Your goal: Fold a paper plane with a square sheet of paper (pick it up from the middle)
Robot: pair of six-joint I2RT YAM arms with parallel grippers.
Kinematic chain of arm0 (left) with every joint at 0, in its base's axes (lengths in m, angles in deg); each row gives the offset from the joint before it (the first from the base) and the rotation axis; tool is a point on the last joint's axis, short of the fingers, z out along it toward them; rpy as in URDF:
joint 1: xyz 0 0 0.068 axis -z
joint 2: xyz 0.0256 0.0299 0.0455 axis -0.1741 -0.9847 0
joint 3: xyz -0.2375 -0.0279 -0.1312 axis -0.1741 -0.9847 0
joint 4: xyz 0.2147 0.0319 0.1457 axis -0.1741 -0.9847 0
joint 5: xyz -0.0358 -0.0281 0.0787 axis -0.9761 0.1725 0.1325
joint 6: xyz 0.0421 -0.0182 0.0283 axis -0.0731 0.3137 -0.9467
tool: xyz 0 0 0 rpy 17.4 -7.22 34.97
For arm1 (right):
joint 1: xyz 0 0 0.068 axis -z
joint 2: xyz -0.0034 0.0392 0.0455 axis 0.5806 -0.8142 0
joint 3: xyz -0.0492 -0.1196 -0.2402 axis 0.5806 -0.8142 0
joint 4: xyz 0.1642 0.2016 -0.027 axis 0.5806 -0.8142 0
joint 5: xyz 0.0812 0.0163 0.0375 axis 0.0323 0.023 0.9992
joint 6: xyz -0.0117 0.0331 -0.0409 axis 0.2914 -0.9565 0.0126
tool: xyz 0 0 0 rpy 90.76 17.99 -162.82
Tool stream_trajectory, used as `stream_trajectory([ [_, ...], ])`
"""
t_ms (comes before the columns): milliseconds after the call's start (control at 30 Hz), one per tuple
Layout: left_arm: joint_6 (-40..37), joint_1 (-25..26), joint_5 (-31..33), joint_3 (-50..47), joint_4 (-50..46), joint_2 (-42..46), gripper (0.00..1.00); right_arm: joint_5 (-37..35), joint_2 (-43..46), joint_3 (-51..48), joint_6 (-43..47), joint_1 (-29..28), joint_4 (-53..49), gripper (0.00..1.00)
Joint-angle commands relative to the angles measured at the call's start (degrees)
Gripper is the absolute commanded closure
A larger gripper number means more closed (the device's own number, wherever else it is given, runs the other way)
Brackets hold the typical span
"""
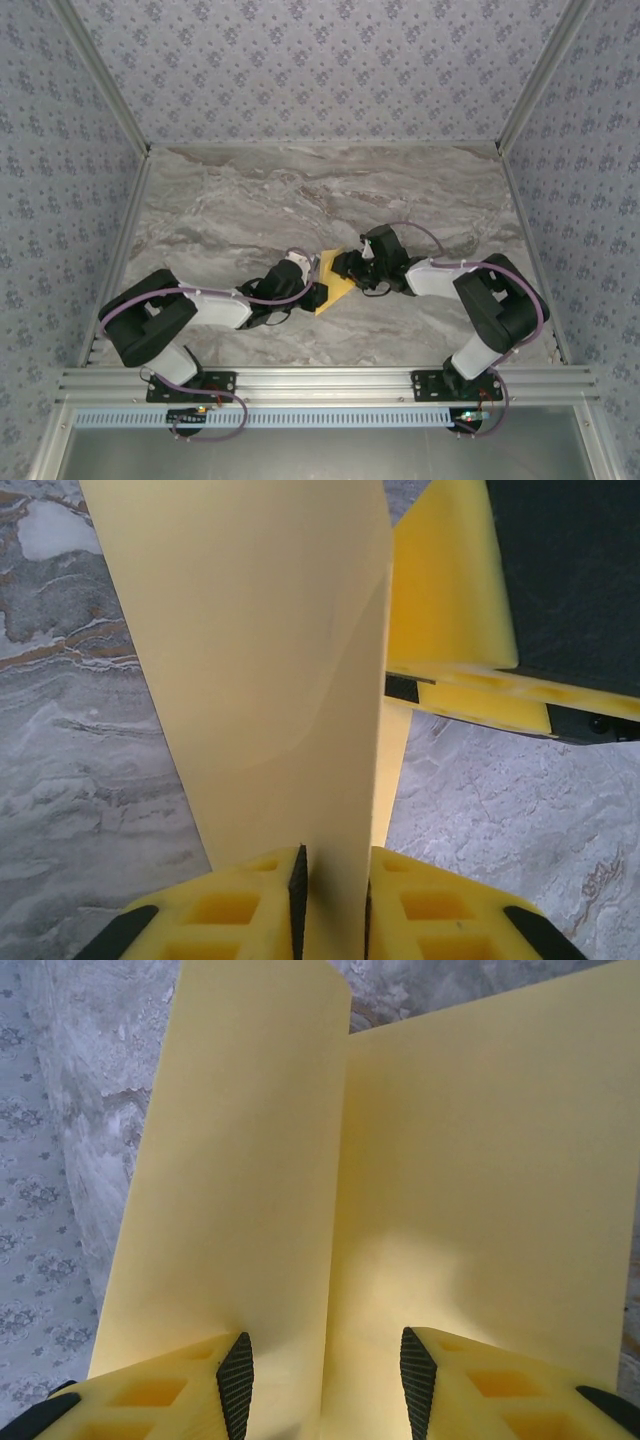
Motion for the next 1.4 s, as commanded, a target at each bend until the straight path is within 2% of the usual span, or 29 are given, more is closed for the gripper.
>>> stream_trajectory([
  [0, 1.23, -0.16, -1.09, -0.16, 2.29, -0.6, 0.79, 0.69, -1.54, 0.28, 0.01, -0.39, 1.2, 0.53],
  [400, 4.54, -0.19, -2.72, -0.52, 5.73, -2.92, 0.77, 0.67, -3.82, 0.43, -0.22, -0.85, 1.76, 0.53],
  [467, 5.04, -0.19, -2.77, -0.5, 5.57, -2.98, 0.74, 0.49, -3.87, 0.31, -0.23, -0.94, 1.65, 0.53],
  [633, 6.32, -0.19, -2.26, -0.7, 1.77, -1.25, 0.58, 0.18, -3.95, 0.29, -0.16, -0.82, 1.13, 0.53],
  [800, 6.58, 0.54, -1.65, -0.06, -3.63, 1.12, 0.54, -0.04, -4.03, 0.36, -0.24, -0.83, 0.78, 0.53],
  [1067, 5.8, 3.57, 3.4, 1.34, -12.42, 4.17, 0.61, -0.21, -4.27, 0.36, -0.28, -0.91, 0.42, 0.54],
  [1367, 5.01, 4.2, 4.73, 1.3, -13.1, 5.57, 0.74, -0.15, -4.86, 0.64, -0.33, -1.0, 0.35, 0.54],
])
